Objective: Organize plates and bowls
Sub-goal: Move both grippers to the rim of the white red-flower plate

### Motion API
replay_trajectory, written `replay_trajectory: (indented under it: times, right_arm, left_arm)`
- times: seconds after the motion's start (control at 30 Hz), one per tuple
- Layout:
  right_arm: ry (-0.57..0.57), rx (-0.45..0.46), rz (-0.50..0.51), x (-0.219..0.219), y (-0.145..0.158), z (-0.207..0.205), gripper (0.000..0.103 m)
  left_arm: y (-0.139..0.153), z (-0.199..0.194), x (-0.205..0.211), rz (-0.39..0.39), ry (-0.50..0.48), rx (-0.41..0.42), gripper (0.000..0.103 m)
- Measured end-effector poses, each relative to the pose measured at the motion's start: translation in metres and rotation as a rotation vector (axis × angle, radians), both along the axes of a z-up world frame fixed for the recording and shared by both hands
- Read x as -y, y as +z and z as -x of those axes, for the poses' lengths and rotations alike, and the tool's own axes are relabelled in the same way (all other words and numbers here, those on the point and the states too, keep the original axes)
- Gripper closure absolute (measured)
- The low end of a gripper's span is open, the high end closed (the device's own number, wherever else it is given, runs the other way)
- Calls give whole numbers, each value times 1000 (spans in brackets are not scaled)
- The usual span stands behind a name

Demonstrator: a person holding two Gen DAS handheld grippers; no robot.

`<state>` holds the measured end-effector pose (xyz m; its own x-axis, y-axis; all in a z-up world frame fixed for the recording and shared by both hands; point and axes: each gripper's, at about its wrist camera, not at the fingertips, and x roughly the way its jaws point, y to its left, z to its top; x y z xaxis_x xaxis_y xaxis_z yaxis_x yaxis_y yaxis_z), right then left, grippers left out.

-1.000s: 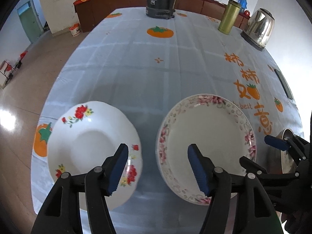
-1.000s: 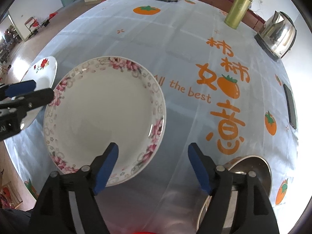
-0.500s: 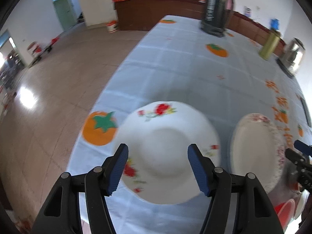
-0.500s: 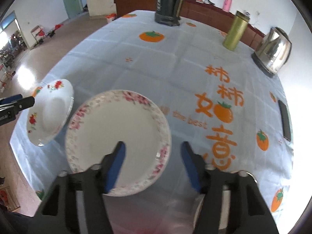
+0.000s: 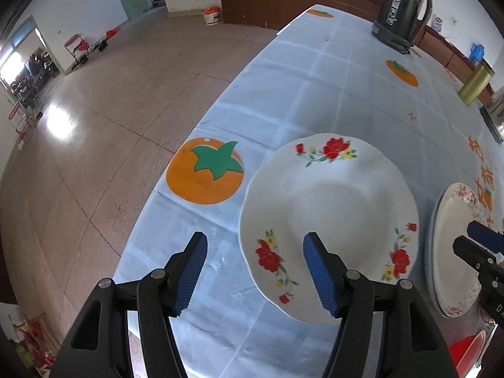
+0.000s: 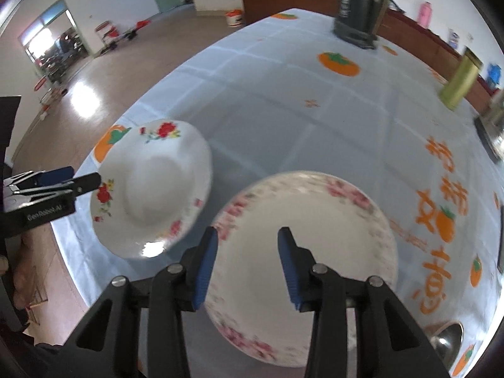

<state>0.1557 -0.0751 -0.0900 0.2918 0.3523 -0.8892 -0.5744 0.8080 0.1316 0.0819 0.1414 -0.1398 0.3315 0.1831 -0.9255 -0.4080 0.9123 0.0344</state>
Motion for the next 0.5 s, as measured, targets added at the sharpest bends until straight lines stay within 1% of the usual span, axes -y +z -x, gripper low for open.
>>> replay_trajectory:
  times: [0.23,0.5]
  right_arm:
    - [46,-23,-4,-39,-8,-12,63]
    - [90,-28,61,-71,-25,-23,63]
  left_arm:
    - [-9,-4,-8,12,11,-15,37]
    - [-17,-11,-9,20,-2,-24,37]
